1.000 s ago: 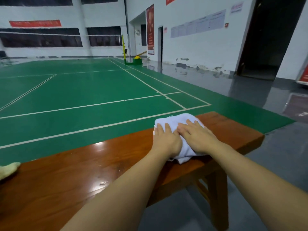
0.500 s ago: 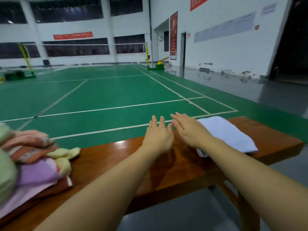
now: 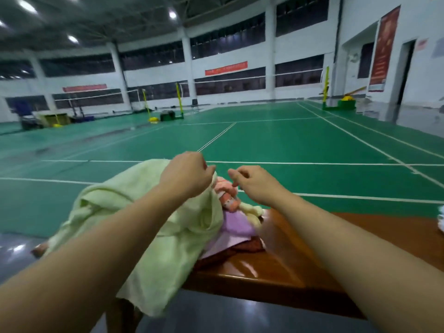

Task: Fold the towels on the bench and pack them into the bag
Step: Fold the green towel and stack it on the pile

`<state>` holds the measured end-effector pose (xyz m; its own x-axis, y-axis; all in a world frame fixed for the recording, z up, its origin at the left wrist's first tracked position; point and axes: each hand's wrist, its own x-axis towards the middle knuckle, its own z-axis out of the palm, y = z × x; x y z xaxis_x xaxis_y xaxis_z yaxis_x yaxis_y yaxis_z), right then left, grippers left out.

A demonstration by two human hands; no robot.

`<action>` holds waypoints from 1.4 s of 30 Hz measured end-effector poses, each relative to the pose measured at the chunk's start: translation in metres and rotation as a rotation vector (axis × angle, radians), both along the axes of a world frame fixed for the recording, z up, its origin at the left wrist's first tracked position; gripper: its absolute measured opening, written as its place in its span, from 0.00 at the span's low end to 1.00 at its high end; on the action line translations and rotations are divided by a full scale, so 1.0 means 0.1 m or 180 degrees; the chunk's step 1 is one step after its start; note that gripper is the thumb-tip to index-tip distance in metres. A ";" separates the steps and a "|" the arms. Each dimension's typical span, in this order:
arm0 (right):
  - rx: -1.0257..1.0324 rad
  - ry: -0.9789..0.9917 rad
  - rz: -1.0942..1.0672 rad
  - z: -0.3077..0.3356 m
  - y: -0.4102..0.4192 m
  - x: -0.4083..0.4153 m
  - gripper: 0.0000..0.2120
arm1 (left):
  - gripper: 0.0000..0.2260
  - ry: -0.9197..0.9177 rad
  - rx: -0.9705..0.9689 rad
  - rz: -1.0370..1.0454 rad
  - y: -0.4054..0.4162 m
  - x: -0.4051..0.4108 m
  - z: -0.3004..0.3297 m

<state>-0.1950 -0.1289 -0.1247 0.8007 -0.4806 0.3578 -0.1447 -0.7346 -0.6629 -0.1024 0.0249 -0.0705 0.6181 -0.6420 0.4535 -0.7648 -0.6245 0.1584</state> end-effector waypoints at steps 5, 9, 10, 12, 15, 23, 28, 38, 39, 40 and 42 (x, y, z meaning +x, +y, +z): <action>0.1050 0.0067 -0.0036 -0.03 0.34 0.38 0.25 | 0.19 0.1119 0.0597 -0.0187 0.53 0.32 -0.12; 0.1280 -0.0167 -0.0384 -0.06 0.45 0.49 0.14 | 0.10 0.0838 0.0357 -0.0377 0.55 0.43 -0.37; 0.1350 -0.0371 -0.0440 -0.05 0.47 0.49 0.13 | 0.08 0.0739 0.0263 -0.0417 0.54 0.45 -0.41; 0.1497 -0.0665 -0.0445 0.02 0.46 0.46 0.14 | 0.07 0.0684 -0.0002 -0.0523 0.50 0.46 -0.43; 0.2214 -0.0853 -0.0284 0.14 0.36 0.39 0.19 | 0.07 0.0637 -0.0536 -0.0819 0.48 0.43 -0.35; 0.2972 -0.1551 -0.1108 0.22 -0.49 -0.57 0.11 | 0.19 -0.0417 -0.0079 -0.0580 0.28 0.23 -0.38; 0.1615 -0.0227 -0.2153 -0.13 -1.02 -1.68 0.11 | 0.05 0.0215 0.0181 -0.1388 -0.33 -0.27 -0.69; 0.0647 0.1160 -0.2611 -0.53 -1.43 -2.80 0.22 | 0.26 0.0326 0.0939 -0.0621 -1.28 -0.95 -1.40; 0.0884 0.0666 -0.2555 -0.51 -1.43 -2.80 0.19 | 0.30 0.0481 0.0751 -0.0435 -1.30 -0.96 -1.43; 0.1134 0.0303 -0.2519 -0.50 -1.44 -2.80 0.18 | 0.32 0.0632 0.0597 -0.0270 -1.33 -0.96 -1.46; 0.1250 0.0357 -0.2476 -0.46 -1.43 -2.81 0.18 | 0.29 0.0782 0.0453 -0.0146 -1.36 -0.91 -1.49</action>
<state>-0.4758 -0.2718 -0.1708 0.2153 -0.9765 -0.0092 -0.5889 -0.1223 -0.7989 -0.1934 -0.1110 -0.2198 0.6673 -0.7183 0.1970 -0.7422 -0.6195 0.2556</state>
